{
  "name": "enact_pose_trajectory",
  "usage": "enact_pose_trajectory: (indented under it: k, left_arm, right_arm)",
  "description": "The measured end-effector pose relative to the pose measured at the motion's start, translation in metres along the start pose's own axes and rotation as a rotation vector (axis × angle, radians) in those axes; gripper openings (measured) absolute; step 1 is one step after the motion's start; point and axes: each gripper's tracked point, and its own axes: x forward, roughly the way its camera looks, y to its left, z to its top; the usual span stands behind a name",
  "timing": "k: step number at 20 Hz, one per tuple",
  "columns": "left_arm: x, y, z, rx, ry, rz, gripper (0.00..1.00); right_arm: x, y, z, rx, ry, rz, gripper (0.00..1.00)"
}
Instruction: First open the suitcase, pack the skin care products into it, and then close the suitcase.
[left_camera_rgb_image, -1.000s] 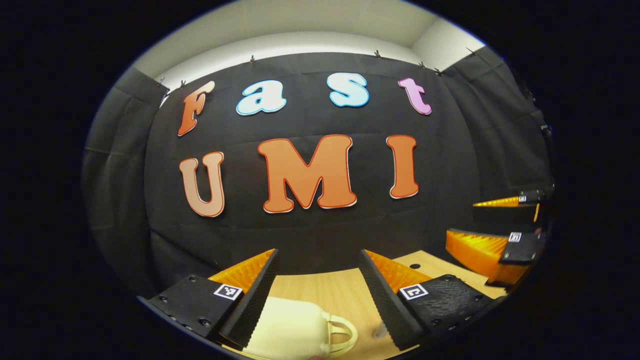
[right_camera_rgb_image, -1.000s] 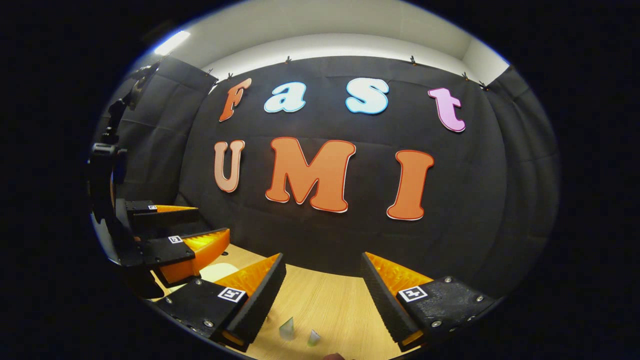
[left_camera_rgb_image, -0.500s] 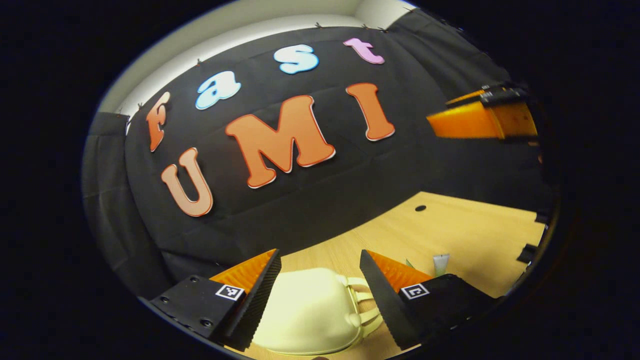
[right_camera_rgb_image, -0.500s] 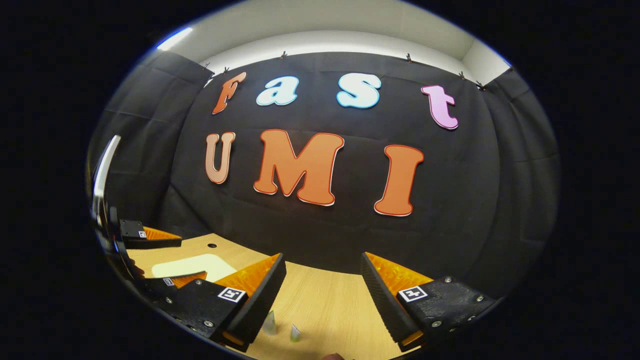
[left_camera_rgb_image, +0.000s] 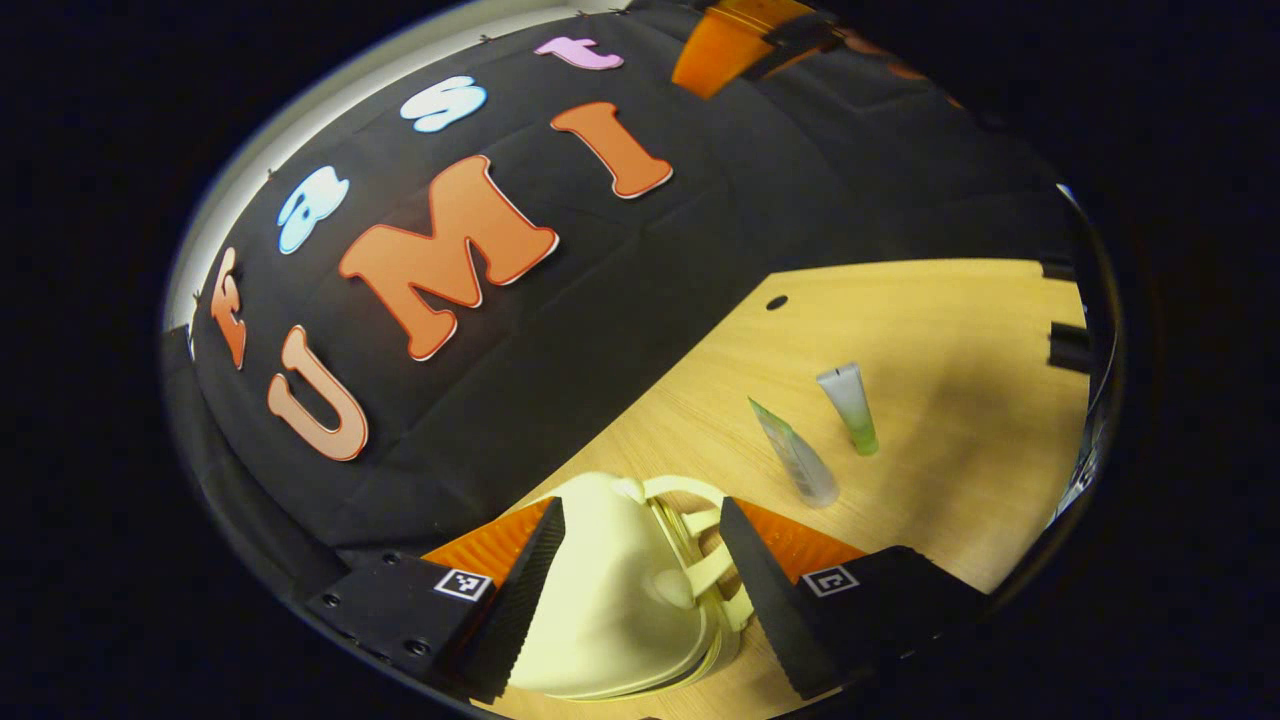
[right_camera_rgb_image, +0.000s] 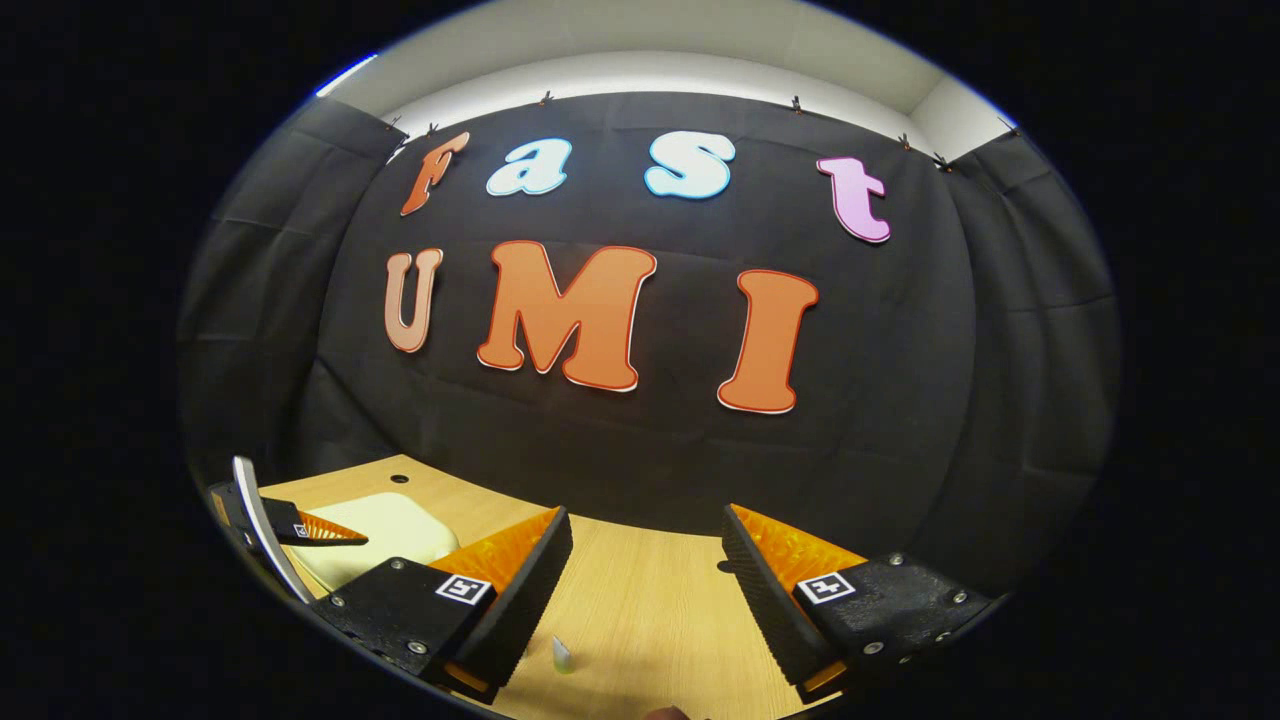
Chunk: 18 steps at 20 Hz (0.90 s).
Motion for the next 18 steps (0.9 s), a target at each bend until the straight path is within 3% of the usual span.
enact_pose_trajectory:
  k: [1,4,5,9,10,13,14,16,18]
  left_arm:
    - [0.003,-0.005,-0.007,0.030,0.015,-0.004,0.92]
    - [0.013,-0.023,-0.023,0.125,0.062,-0.040,0.92]
    - [0.019,-0.027,-0.029,0.164,0.077,-0.045,0.85]
    - [0.033,-0.037,-0.047,0.366,0.113,-0.013,0.83]
    - [0.038,-0.045,-0.054,0.412,0.136,-0.016,0.76]
    - [0.052,-0.050,-0.051,0.486,0.148,-0.007,0.67]
    - [0.055,-0.052,-0.051,0.483,0.154,-0.020,0.58]
    - [0.055,-0.048,-0.053,0.456,0.182,-0.005,0.19]
    - [0.058,-0.042,-0.049,0.390,0.177,-0.001,0.03]
  right_arm:
    - [0.000,-0.003,-0.002,-0.001,0.003,-0.006,0.95]
    - [0.002,-0.010,-0.007,0.005,0.016,-0.020,0.95]
    - [0.001,-0.013,-0.009,0.008,0.019,-0.024,0.95]
    - [0.001,-0.019,-0.013,0.018,0.022,-0.036,0.95]
    - [0.001,-0.020,-0.014,0.020,0.025,-0.038,0.95]
    - [0.000,-0.024,-0.015,0.017,0.022,-0.040,0.95]
    - [-0.001,-0.025,-0.017,0.018,0.024,-0.039,0.95]
    - [-0.001,-0.025,-0.018,0.026,0.029,-0.035,0.95]
    - [-0.004,-0.026,-0.017,0.029,0.026,-0.036,0.95]
